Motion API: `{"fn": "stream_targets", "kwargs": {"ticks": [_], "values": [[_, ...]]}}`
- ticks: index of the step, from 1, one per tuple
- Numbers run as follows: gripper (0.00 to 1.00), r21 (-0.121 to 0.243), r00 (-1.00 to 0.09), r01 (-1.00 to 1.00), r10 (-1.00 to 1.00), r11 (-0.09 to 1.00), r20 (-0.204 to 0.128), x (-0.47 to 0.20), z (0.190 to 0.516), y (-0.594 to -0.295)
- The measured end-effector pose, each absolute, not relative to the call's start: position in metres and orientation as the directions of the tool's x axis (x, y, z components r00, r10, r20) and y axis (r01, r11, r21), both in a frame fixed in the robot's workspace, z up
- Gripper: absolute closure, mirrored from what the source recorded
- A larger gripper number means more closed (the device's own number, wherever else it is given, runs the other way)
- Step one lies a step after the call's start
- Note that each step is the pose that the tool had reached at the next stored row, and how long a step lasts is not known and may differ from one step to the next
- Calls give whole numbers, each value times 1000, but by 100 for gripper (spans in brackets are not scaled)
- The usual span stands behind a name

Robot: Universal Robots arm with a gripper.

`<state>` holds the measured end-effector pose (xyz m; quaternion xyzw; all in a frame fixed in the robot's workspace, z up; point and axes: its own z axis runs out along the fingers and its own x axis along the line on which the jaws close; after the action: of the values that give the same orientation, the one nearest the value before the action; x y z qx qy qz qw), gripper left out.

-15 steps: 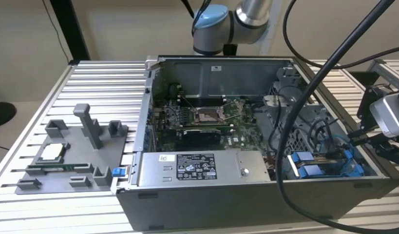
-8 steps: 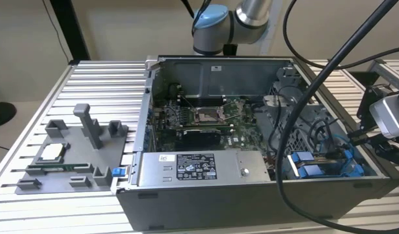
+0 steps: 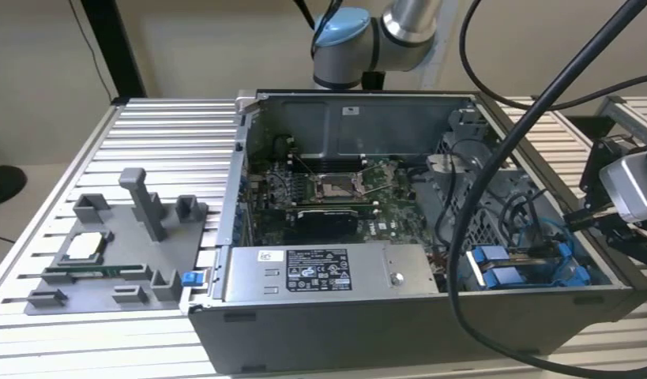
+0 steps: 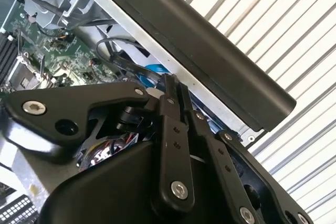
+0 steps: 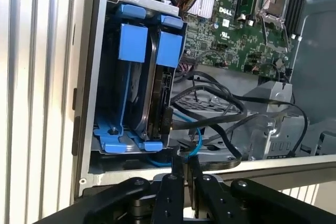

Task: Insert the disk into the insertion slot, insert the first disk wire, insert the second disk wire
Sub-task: 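Insert the second disk wire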

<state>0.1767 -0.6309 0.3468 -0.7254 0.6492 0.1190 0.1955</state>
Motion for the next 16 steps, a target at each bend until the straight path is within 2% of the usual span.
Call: {"fn": "stream_targets", "kwargs": {"ticks": [4,10,16], "values": [[100,-126,123,-989,-893,-76,-433,176,353,-631],[100,-85,102,-994,-893,-72,-438,173,355,-631],[100,-60,91,-996,-893,-71,-440,170,359,-631]]}}
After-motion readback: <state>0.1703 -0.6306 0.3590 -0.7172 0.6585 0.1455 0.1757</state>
